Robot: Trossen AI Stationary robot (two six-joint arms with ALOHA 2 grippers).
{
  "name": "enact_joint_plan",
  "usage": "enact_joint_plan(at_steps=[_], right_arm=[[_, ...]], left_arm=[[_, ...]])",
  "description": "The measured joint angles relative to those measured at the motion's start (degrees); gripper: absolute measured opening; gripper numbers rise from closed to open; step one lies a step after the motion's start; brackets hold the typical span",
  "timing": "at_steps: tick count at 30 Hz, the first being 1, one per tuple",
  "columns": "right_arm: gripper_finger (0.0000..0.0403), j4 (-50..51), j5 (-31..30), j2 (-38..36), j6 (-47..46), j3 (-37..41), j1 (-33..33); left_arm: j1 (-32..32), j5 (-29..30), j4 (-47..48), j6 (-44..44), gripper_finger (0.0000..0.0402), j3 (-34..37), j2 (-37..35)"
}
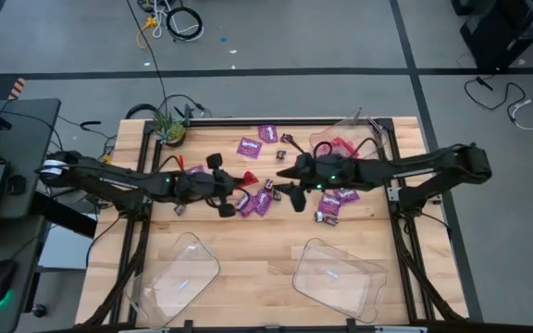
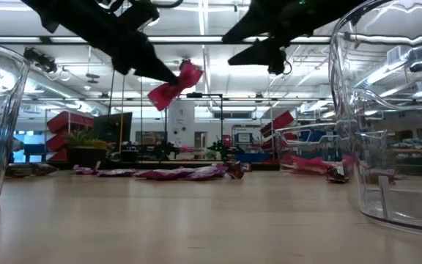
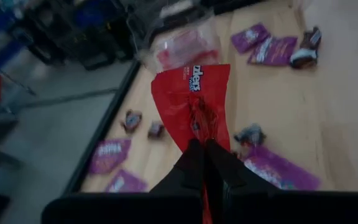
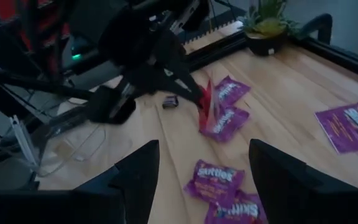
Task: Sort candy
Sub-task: Put the red candy into the top right transparent bin
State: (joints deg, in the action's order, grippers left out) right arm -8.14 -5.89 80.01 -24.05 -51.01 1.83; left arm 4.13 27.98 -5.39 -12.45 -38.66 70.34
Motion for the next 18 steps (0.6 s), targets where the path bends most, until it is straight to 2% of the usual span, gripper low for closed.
enact_joint_plan(at_steps=[8,12,15,18], right_arm=[[0.0219,-1.1,-0.3,7.3,4.5,-4.7,0.1],[0.0203,-0.9,-0.3,9.0,6.9,-6.7,0.1],[0.0175,-0.9,-0.4,9.0,8.1,-7.1,0.2],[0.0126,-0.5,-0.4,9.0,8.7,-7.1,0.5]], left_arm=[[1.7,2.2,-11.1,-7.8,0.0000,0.0,5.1],[2.3,2.1,-12.3,-8.5,0.0000,0.0,5.2],[3.0,2.1,-13.2,-8.5,0.0000,0.0,5.2],[3.6,2.0,-14.1,-9.1,0.0000,0.0,5.2]])
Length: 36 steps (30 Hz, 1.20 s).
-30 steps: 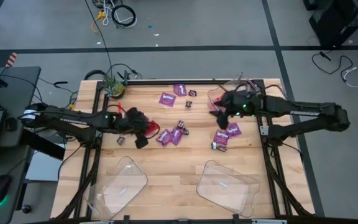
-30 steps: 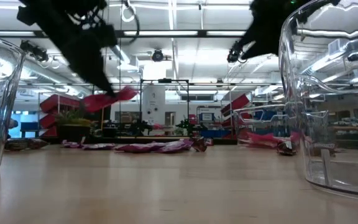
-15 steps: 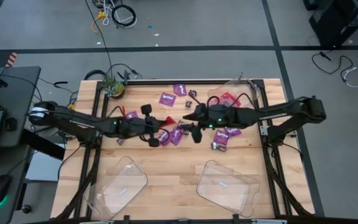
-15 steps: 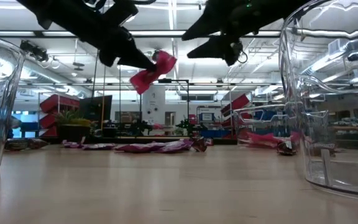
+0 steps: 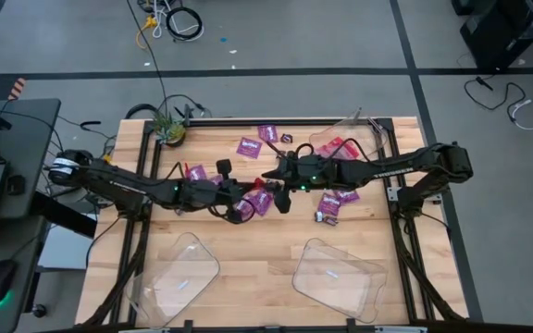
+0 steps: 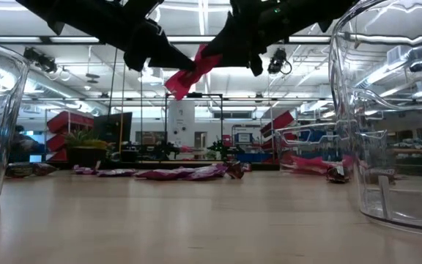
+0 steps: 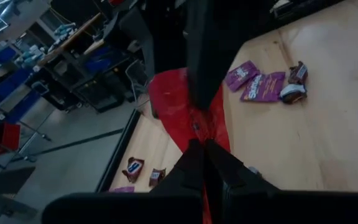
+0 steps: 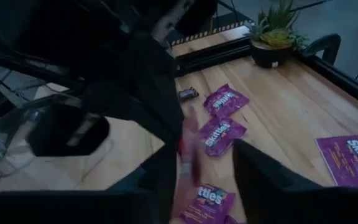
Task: Sort candy
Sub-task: Put the red candy into the top right transparent bin
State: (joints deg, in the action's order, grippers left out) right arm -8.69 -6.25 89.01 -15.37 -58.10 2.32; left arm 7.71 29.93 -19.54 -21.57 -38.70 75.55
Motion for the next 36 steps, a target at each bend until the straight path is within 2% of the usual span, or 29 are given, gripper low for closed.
enact_joint_plan(at_steps=[5,6,10,16,19,22,27,32,36], right_arm=[[0.0022,1.7,1.0,0.0,1.9,0.0,0.0],[0.0012,1.8,1.0,0.0,2.5,0.0,0.0],[0.0008,2.9,0.7,-0.1,3.3,0.0,0.1],[0.0001,5.8,-1.8,-2.2,4.1,0.0,0.4],[0.0001,9.6,-4.9,-5.1,4.8,0.0,0.5],[0.0000,14.9,-9.2,-9.3,5.3,0.0,1.3],[0.0000,28.5,-16.5,-17.0,3.8,0.0,5.9],[0.0000,39.4,-17.0,-23.9,1.3,0.0,15.8],[0.0000,45.6,-15.9,-27.0,-1.0,0.2,25.2]], left_arm=[[0.7,0.2,-0.7,0.3,0.0008,0.0,0.0],[0.7,0.2,-0.1,0.4,0.0012,-0.3,0.0],[0.7,-0.3,1.5,0.9,0.0043,-1.5,0.0],[0.7,0.1,1.1,1.2,0.0111,-2.5,0.0],[0.7,0.6,0.5,1.1,0.0139,-2.5,-0.3],[0.7,1.7,-2.6,1.4,0.0150,-1.3,-0.8],[0.6,1.3,-14.9,3.9,0.0133,5.3,-0.9],[0.6,-0.7,-24.2,4.3,0.0094,10.7,-1.2],[0.4,-0.7,-24.2,5.8,0.0053,12.2,-2.2]])
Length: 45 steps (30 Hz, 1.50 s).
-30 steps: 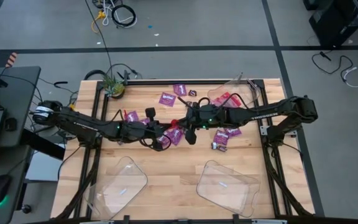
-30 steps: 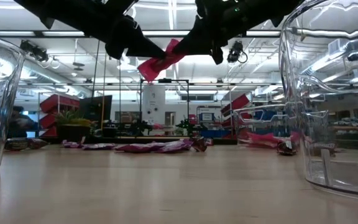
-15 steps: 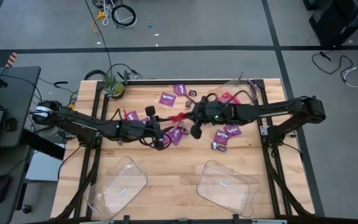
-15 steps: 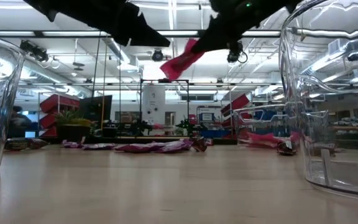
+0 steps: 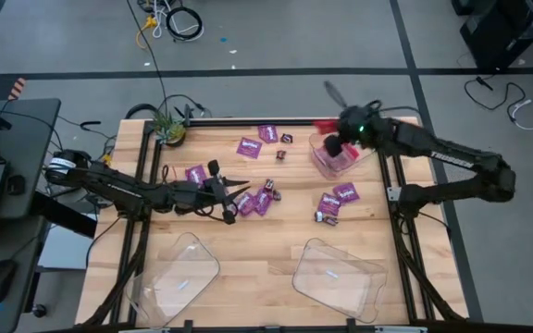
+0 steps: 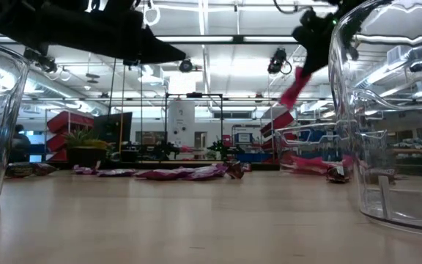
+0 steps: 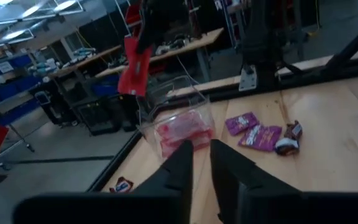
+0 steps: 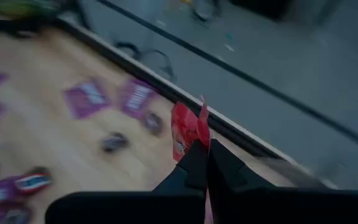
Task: Sort candy
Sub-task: Put the red candy into the top right transparent bin, then put the brown candy into the bottom right transparent bin
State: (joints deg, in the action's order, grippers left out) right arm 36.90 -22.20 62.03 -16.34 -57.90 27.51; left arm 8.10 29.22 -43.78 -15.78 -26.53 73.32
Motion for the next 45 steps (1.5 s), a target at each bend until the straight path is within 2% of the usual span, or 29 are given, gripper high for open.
enact_joint_plan(at_steps=[5,11,13,20,25,29,39,42,45], right_arm=[[0.0000,1.3,15.5,-0.3,0.5,4.3,11.9],[0.0000,-1.6,26.2,2.3,2.2,11.0,22.3],[0.0000,-3.9,28.1,3.6,2.3,13.0,24.5],[0.0004,-6.9,28.2,9.5,3.0,16.0,27.1],[0.0032,-6.9,22.5,11.9,3.0,16.0,27.1],[0.0076,-6.8,20.3,11.5,3.1,16.0,27.1],[0.0228,-6.0,20.2,4.1,4.5,15.6,27.0],[0.0255,-4.3,20.1,0.8,5.0,13.4,26.6],[0.0263,-1.8,20.1,-2.1,5.9,10.4,25.2]], left_arm=[[-0.2,0.1,1.0,0.3,0.0006,0.8,-1.3],[-0.2,-0.2,7.4,1.9,0.0005,0.9,-4.4],[-0.3,-0.3,8.6,3.5,0.0003,0.9,-5.3],[-3.2,-4.5,17.8,11.3,0.0001,0.9,-7.6],[-5.5,-7.4,24.7,16.6,0.0002,0.9,-7.6],[-5.8,-8.1,26.6,19.0,0.0010,0.9,-7.6],[-5.8,-8.5,28.0,19.1,0.0019,0.9,-8.0],[-5.8,-8.5,28.0,19.1,0.0019,0.8,-8.6],[-5.8,-8.5,29.5,19.9,0.0019,0.5,-9.8]])
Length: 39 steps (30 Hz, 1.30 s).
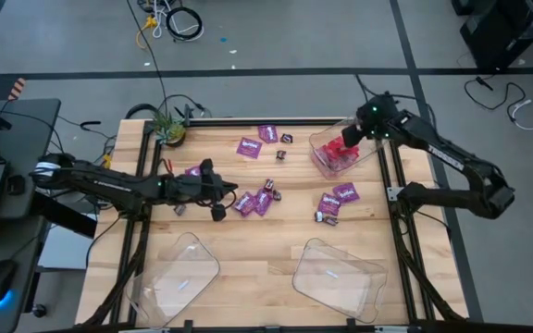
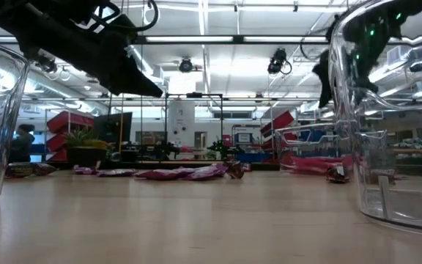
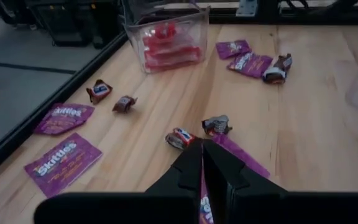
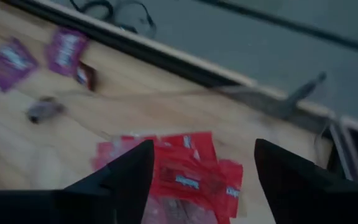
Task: Sort candy
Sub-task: Put the brown candy into the bottom right transparent bin
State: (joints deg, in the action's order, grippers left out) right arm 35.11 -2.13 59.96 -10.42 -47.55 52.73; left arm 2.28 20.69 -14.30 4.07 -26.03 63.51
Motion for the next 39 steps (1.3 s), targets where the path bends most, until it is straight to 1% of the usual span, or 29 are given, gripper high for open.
enact_joint_plan(at_steps=[3,5,7,10,11,14,15,16,18,20,22,24,26,28,31,33,35,39], right_arm=[[0.0250,1.5,0.0,-2.3,1.1,-2.7,-2.7],[0.0226,2.5,0.0,-3.3,2.3,-3.4,-5.1],[0.0192,2.7,0.0,-3.8,2.7,-3.4,-7.9],[0.0123,2.9,0.0,-3.9,2.7,-3.4,-13.3],[0.0099,2.8,0.0,-3.9,2.8,-3.4,-15.4],[0.0027,1.7,0.1,-3.8,3.4,-3.4,-21.9],[0.0014,1.1,0.1,-3.8,3.4,-3.5,-24.1],[0.0009,0.7,0.1,-3.8,3.3,-3.5,-26.2],[0.0015,-0.7,0.1,-3.4,1.8,-3.5,-30.6],[0.0016,-1.7,-0.4,-2.4,0.3,-3.5,-34.7],[0.0011,-3.4,-2.5,-0.6,-1.1,-3.5,-38.7],[0.0005,-5.6,-5.0,1.9,-2.0,-3.5,-41.8],[0.0001,-8.9,-6.9,4.8,-3.4,-3.5,-44.2],[0.0003,-12.9,-7.1,8.1,-5.3,-3.5,-45.7],[0.0016,-18.4,-7.1,13.6,-8.1,-3.5,-47.0],[0.0030,-21.6,-7.1,17.2,-9.3,-3.5,-47.5],[0.0048,-24.4,-7.1,20.8,-9.9,-3.5,-47.8],[0.0092,-28.4,-7.3,27.0,-10.9,-3.5,-47.8]], left_arm=[[0.0,0.0,6.5,2.4,0.0019,-2.0,-0.7],[0.0,0.0,10.3,2.6,0.0019,-3.9,-0.7],[-0.1,0.0,13.7,2.6,0.0019,-5.4,-0.7],[-0.2,-1.1,16.0,2.3,0.0019,-6.7,-0.7],[-0.4,-2.8,15.7,2.0,0.0019,-6.8,-0.7],[-0.9,-11.2,14.9,0.7,0.0019,-6.9,-1.5],[-1.1,-13.5,14.4,0.7,0.0019,-7.0,-1.5],[-1.2,-15.2,14.4,0.7,0.0019,-7.0,-1.5],[-1.5,-17.6,15.3,0.7,0.0019,-6.9,-1.4],[-1.5,-18.5,15.7,0.7,0.0019,-6.9,-1.4],[-1.5,-18.0,16.7,0.6,0.0019,-6.9,-1.3],[-1.5,-15.9,17.0,0.6,0.0019,-6.9,-1.3],[-1.7,-14.2,16.7,0.9,0.0019,-6.9,-1.3],[-2.0,-13.8,16.8,1.6,0.0019,-6.9,-1.3],[-2.4,-13.6,16.8,2.1,0.0019,-6.9,-1.3],[-2.7,-11.9,16.1,2.1,0.0019,-6.6,-1.3],[-2.7,-9.4,10.5,2.6,0.0018,-4.7,-1.3],[-2.6,-10.1,-4.0,2.3,0.0006,1.4,-1.3]])
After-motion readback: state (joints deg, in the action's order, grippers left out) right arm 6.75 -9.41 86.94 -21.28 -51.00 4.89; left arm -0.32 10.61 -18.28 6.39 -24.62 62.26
